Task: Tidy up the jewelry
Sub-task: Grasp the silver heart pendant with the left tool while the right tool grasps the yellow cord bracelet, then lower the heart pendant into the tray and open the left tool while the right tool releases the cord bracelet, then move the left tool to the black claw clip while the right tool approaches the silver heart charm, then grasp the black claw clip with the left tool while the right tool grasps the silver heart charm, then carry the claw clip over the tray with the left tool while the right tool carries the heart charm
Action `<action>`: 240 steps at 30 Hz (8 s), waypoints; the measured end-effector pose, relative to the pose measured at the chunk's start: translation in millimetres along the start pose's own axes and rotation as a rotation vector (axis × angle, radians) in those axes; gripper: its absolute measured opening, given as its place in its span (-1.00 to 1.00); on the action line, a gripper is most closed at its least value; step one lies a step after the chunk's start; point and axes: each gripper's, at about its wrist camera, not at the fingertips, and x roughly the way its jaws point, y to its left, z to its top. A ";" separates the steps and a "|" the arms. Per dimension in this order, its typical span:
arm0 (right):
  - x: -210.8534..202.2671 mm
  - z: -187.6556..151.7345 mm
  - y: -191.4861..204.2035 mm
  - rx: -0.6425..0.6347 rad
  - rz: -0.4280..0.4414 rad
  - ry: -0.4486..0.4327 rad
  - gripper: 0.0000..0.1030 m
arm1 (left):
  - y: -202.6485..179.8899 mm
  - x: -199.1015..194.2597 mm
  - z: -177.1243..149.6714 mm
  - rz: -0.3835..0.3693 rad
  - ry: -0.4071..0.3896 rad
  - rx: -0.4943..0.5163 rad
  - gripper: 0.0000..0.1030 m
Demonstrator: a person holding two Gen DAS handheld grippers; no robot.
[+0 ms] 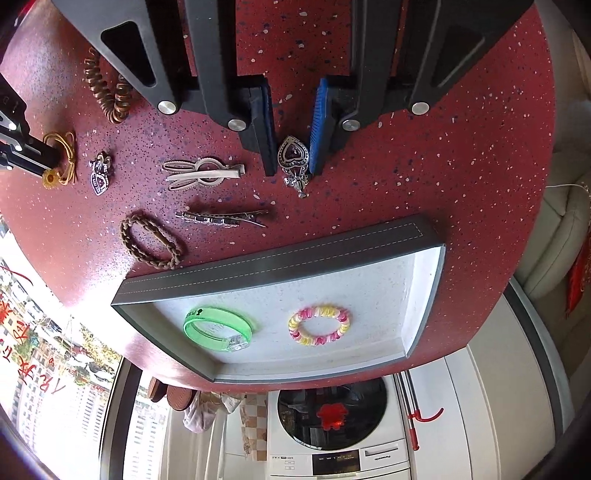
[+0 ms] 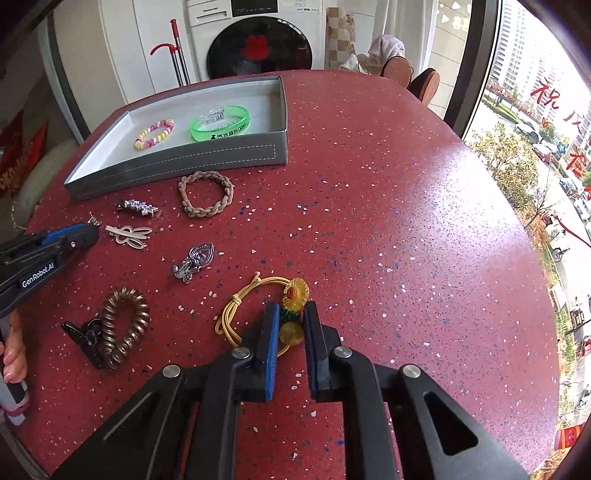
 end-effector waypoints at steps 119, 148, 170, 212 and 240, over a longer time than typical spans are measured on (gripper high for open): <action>-16.8 52.3 40.8 0.082 0.279 -0.077 1.00 | 30.4 -35.5 22.2 -0.003 -0.075 -0.065 1.00; -43.2 -19.8 0.9 0.126 0.130 -0.074 0.99 | -23.7 -70.0 -66.1 -0.002 -0.015 0.000 1.00; -10.2 14.2 11.0 0.057 0.155 0.011 0.99 | -35.9 -58.6 -64.2 -0.050 -0.012 -0.022 1.00; 12.2 19.0 39.4 -0.018 0.098 0.007 -0.77 | -11.1 -46.0 -60.0 -0.095 -0.013 -0.043 -0.32; -21.5 80.7 40.2 -0.054 0.157 -0.069 -0.77 | 29.1 -58.3 15.8 -0.124 -0.096 -0.043 -0.32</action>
